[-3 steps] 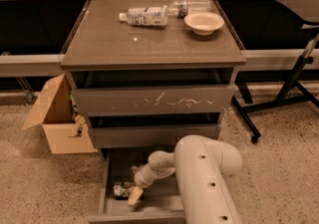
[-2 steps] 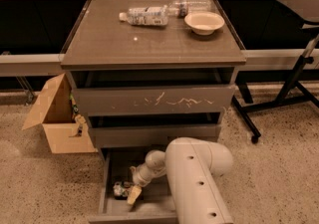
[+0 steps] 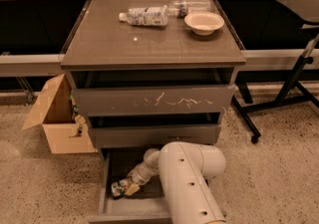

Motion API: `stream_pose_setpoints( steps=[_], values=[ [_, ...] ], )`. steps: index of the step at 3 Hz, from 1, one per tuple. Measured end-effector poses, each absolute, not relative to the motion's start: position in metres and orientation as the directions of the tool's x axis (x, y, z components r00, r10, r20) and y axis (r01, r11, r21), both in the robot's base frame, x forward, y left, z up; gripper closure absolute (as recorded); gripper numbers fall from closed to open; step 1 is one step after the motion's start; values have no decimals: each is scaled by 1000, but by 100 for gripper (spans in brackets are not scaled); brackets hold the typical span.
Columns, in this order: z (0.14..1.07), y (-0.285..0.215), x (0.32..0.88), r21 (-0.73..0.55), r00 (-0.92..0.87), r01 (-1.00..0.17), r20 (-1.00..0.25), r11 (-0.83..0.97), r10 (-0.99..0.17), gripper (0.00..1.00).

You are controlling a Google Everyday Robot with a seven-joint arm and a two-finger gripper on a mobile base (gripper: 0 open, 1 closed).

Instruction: Pick 7up can from bottom drawer and place on counter

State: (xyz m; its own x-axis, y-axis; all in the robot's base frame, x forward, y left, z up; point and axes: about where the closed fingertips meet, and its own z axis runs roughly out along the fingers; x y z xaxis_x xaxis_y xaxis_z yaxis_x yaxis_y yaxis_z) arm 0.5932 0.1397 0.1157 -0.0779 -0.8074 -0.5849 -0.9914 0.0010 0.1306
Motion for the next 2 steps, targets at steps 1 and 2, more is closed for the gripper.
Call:
stream_pose_setpoints(
  steps=[1,2],
  values=[
    [127,141,593,114,-55,-993,-596,-16,-801,81],
    [173,137,596,19,26,-999,-651,-51,-759,100]
  ],
)
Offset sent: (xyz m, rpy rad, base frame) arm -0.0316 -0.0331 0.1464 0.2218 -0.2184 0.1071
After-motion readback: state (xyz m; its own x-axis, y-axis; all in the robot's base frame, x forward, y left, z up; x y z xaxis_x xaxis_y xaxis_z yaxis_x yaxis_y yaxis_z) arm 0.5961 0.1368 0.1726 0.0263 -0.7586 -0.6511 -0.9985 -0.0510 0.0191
